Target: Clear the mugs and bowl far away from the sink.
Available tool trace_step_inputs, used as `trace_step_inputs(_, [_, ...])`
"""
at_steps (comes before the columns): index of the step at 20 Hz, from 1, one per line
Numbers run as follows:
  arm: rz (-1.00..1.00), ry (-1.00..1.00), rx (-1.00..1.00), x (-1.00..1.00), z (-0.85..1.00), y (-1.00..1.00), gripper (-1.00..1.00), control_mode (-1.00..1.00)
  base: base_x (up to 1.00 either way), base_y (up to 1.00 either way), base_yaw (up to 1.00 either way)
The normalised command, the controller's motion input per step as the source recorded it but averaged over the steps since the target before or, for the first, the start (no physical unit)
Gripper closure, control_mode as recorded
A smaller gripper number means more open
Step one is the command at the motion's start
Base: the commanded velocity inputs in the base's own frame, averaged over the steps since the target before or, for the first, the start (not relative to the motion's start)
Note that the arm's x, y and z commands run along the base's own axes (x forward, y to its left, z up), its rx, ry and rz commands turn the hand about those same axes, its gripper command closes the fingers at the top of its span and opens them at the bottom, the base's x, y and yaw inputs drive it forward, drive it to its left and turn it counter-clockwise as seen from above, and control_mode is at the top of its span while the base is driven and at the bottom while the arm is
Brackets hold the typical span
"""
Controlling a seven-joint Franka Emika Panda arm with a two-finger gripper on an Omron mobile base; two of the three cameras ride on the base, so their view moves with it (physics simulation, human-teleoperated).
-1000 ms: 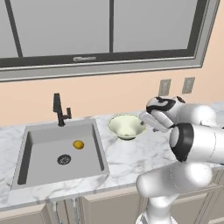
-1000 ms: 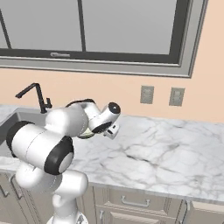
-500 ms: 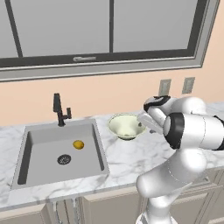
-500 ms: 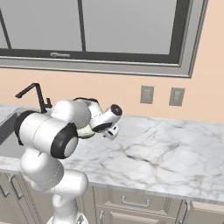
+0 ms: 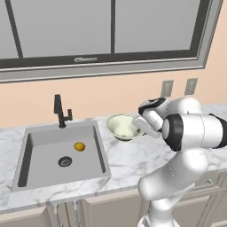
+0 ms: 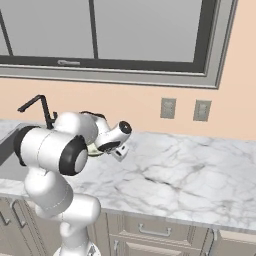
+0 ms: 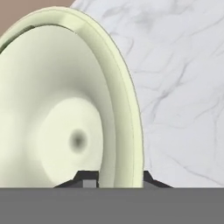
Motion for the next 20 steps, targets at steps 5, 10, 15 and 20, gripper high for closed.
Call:
trace_step_inputs(5, [-0.17,-0.05,0.13,-0.57,0.42,-0.15,1.0,-1.0,0.0,0.0,0.0])
trace_step_inputs(10, [-0.43,-0.02,0.18,-0.47,0.82,-0.17,1.0,-1.0,0.0,0.0,0.0])
trace_step_inputs(15, [-0.54,0.21,0.13,-0.28,0.69,-0.14,1.0,-1.0,0.0,0.0,0.0])
trace_step_inputs(20, [-0.44,0.5,0.12,-0.33,0.75,-0.17,1.0,-1.0,0.0,0.0,0.0])
